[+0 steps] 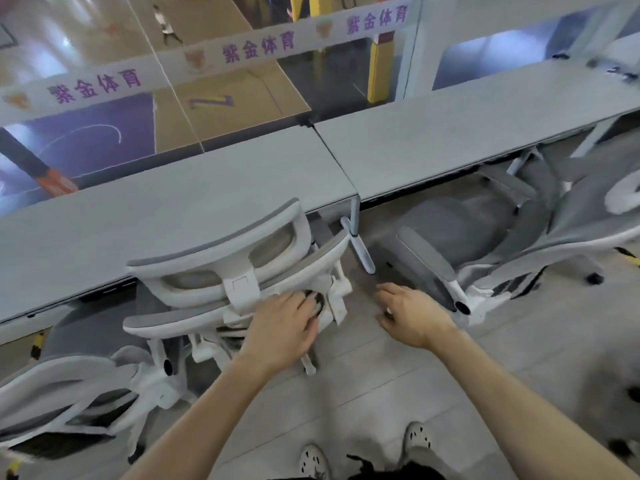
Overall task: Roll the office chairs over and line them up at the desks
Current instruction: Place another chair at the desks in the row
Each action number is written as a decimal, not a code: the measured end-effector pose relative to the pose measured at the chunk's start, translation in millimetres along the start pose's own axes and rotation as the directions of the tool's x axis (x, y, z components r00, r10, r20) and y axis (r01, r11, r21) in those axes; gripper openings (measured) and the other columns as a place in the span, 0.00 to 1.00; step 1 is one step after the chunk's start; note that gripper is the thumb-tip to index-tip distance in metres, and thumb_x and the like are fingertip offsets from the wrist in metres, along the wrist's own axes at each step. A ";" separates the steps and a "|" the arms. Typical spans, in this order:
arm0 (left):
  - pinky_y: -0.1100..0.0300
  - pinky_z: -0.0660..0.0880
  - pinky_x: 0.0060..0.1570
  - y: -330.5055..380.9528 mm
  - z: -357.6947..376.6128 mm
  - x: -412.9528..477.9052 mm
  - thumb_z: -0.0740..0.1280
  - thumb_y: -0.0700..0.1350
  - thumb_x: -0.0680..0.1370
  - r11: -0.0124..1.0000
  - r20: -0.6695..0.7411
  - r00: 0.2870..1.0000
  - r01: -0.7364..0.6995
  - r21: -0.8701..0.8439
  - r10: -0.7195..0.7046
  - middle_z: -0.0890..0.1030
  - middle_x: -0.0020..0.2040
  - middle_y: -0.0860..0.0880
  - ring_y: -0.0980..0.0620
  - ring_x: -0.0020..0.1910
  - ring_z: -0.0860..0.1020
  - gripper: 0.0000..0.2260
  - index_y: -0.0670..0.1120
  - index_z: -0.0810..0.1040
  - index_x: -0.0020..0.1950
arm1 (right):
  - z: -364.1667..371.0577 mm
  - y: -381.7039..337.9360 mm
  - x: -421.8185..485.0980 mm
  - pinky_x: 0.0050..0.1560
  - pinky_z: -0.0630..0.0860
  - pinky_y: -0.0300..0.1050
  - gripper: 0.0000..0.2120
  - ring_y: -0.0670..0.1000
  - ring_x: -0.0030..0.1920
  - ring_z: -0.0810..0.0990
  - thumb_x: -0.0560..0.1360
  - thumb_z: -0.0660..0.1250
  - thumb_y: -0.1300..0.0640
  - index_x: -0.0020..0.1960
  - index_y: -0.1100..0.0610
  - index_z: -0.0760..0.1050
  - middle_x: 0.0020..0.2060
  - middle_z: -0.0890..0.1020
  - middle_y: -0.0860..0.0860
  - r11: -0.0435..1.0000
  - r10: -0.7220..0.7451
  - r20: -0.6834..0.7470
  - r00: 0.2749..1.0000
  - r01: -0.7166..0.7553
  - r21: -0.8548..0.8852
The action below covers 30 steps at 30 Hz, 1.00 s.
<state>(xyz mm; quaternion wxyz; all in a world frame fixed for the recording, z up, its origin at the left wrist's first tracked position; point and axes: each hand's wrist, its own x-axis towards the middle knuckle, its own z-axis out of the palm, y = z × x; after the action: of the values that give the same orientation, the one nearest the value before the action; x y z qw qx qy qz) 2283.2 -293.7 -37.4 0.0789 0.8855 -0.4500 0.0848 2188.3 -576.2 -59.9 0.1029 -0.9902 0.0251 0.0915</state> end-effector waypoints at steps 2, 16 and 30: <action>0.50 0.79 0.44 25.2 12.0 32.2 0.70 0.55 0.81 1.000 0.202 0.979 0.007 0.027 -0.013 0.83 0.48 0.51 0.46 0.47 0.83 0.10 0.50 0.82 0.55 | -3.9 41.9 -26.0 0.61 0.79 0.51 0.18 0.56 0.64 0.82 0.83 0.63 0.42 0.66 0.50 0.79 0.68 0.80 0.49 0.996 0.082 0.036 0.996 -0.082 -0.021; 0.46 0.80 0.53 299.3 101.7 282.8 0.66 0.59 0.84 0.968 0.363 0.899 -0.250 -0.034 0.245 0.83 0.57 0.49 0.42 0.60 0.83 0.15 0.50 0.80 0.62 | -52.2 352.1 -202.6 0.57 0.82 0.55 0.21 0.58 0.64 0.82 0.85 0.62 0.43 0.72 0.53 0.75 0.67 0.80 0.52 0.861 0.508 0.096 0.856 -0.502 -0.074; 0.53 0.75 0.29 402.2 155.5 425.5 0.67 0.73 0.77 0.961 -0.058 0.970 -0.242 -0.130 0.237 0.76 0.39 0.54 0.50 0.35 0.77 0.25 0.50 0.74 0.47 | -92.2 541.9 -192.5 0.51 0.80 0.53 0.18 0.59 0.60 0.83 0.84 0.66 0.46 0.69 0.54 0.77 0.63 0.81 0.52 0.839 0.536 0.000 0.844 -0.533 -0.112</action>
<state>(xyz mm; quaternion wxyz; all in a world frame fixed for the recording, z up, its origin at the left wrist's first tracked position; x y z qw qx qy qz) 2216.6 -895.0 -69.1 0.1378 0.8151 -0.5568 0.0815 1978.4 -1119.2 -43.3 0.0202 -0.9464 0.2937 0.1333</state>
